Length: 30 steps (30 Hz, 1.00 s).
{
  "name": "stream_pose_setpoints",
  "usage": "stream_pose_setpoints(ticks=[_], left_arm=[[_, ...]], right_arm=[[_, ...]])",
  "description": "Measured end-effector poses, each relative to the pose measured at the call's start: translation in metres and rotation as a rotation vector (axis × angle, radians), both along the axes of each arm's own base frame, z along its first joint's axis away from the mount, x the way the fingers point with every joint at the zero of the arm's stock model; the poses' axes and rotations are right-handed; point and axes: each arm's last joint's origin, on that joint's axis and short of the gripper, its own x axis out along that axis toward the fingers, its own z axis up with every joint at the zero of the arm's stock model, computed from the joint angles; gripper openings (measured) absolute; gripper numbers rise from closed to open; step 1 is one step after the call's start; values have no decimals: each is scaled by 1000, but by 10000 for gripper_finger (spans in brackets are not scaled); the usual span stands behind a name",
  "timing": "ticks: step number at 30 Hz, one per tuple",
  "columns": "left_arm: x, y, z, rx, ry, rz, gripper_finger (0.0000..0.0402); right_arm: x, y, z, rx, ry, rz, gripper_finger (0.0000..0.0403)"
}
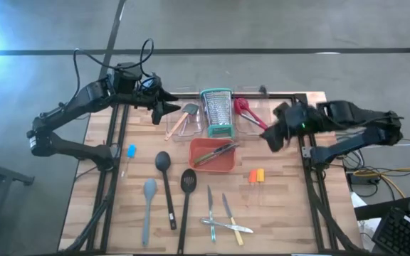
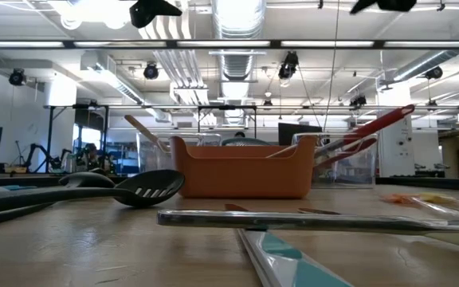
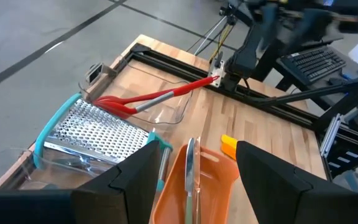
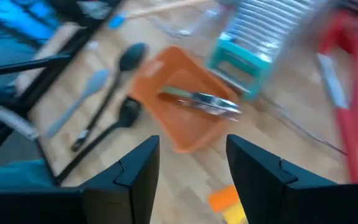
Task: Pick & Place Kitchen Items
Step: Put the silver knife into the orange bin
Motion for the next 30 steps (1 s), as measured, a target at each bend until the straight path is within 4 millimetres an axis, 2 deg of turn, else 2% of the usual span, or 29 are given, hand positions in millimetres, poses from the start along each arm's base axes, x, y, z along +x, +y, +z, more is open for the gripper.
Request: stream_pose_setpoints(ticks=[7,11,15,22,30], left_arm=[[0,0,0,-7,4,2,218],[0,-3,-3,-25,31,-8,218],[3,-16,-7,-10,71,-98,218],[21,-60,-15,69,121,-203,218],[71,-135,-41,151,161,-361,218]], right_arm=[[23,45,0,-92,-99,110,177],[25,64,-5,-108,-96,93,177],[20,77,-15,-118,-34,36,172],[-1,81,-29,-117,128,-90,162],[-14,73,-26,-131,154,-92,148]])
